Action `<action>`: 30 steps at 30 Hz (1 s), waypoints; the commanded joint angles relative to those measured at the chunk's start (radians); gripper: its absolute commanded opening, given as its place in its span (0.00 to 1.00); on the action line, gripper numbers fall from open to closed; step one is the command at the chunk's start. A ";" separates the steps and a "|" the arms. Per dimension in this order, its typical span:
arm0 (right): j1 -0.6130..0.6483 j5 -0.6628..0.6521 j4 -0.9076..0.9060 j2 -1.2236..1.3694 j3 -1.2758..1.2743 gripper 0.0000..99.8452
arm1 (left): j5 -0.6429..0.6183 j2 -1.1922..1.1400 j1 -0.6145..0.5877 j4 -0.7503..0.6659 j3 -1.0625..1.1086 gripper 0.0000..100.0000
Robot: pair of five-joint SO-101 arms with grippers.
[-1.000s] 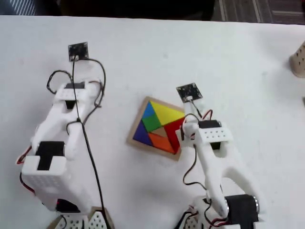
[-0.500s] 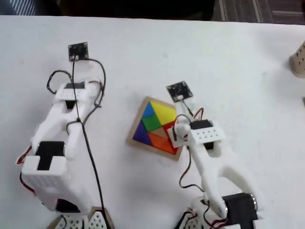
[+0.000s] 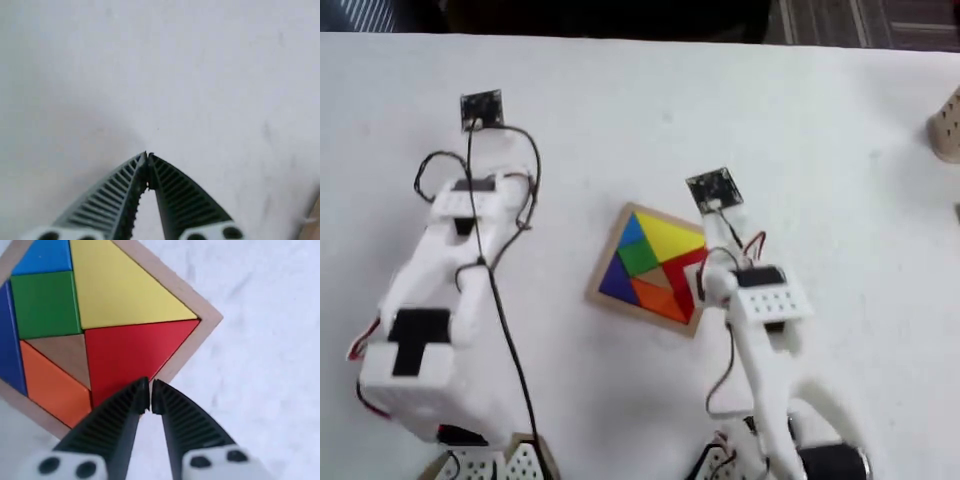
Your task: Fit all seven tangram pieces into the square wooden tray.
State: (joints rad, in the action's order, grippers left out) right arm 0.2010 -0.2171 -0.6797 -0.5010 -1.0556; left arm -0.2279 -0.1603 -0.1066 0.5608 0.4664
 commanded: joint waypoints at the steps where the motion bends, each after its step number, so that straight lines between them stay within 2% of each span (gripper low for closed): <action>1: -0.041 0.008 0.068 -0.183 -0.084 0.02 | -0.002 0.171 -0.005 -0.124 0.126 0.02; 3: -0.067 0.008 0.076 -0.268 -0.137 0.02 | 0.014 0.246 -0.004 -0.175 0.218 0.02; 7: -0.093 0.008 0.073 -0.397 -0.226 0.02 | 0.144 0.363 -0.007 -0.255 0.381 0.02; 11: -0.093 0.008 0.074 -0.512 -0.319 0.02 | 0.206 0.476 -0.024 -0.273 0.520 0.02; 26: -0.093 0.006 0.067 -1.049 -0.640 0.02 | 0.219 1.116 -0.090 -0.265 1.030 0.02; 30: -0.082 0.008 -0.104 -1.159 -0.640 0.02 | 0.334 1.311 -0.085 -0.256 1.157 0.02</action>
State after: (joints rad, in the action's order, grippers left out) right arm 0.1227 -0.2186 -0.6797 -1.5827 -1.6847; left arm 0.0376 1.0058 -0.1803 0.3168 1.5804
